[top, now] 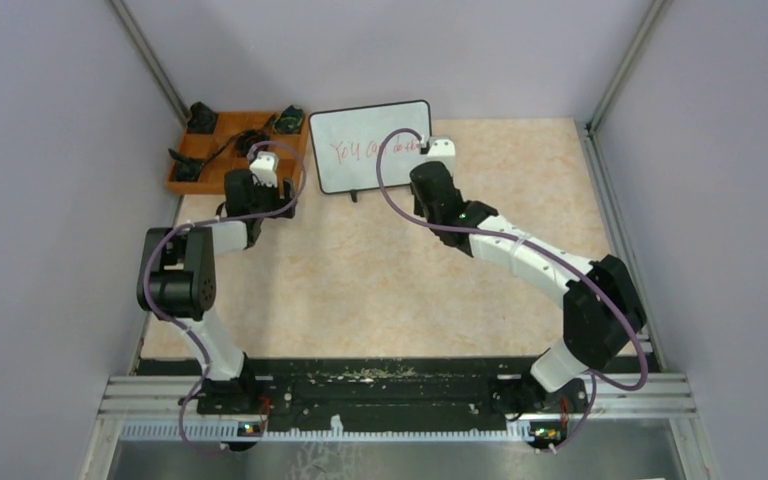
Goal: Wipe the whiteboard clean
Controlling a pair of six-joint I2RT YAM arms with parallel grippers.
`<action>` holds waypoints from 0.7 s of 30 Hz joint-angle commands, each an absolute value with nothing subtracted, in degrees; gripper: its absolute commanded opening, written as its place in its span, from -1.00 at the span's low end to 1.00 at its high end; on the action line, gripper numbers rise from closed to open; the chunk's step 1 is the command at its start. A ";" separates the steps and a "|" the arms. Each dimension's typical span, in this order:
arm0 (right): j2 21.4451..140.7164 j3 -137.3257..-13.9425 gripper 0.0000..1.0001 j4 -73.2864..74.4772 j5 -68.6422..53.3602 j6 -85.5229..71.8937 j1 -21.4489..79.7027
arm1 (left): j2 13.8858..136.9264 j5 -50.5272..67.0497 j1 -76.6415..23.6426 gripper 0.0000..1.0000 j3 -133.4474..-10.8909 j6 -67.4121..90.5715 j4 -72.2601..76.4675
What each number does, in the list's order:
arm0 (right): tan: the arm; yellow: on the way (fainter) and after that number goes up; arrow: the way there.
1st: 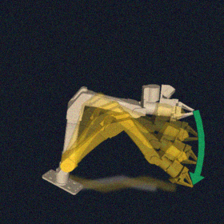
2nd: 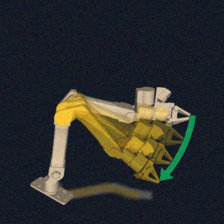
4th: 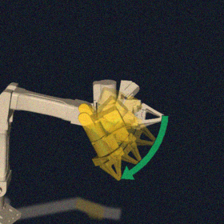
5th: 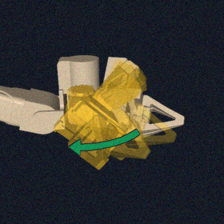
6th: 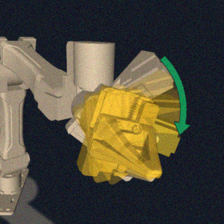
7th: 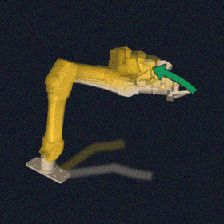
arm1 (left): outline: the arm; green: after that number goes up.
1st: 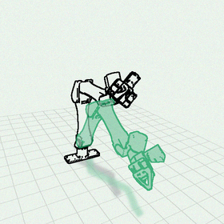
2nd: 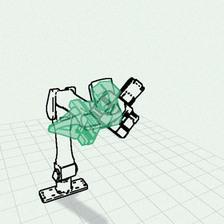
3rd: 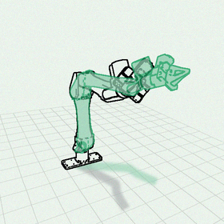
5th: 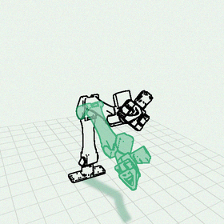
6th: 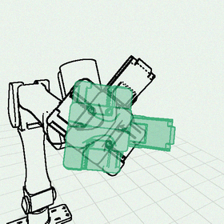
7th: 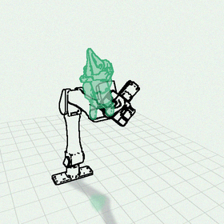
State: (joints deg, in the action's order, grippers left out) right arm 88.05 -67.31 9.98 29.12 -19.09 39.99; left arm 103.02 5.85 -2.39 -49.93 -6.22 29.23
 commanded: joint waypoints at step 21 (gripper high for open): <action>86.63 -70.84 -1.00 8.55 32.81 -15.15 40.25 | 116.23 57.84 6.41 0.42 -87.19 -10.22 -0.04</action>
State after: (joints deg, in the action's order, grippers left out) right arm 88.05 -68.77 10.35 31.83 -16.49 39.99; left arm 112.03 49.82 5.89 -83.31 -9.50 4.16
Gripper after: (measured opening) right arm 0.102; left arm 0.724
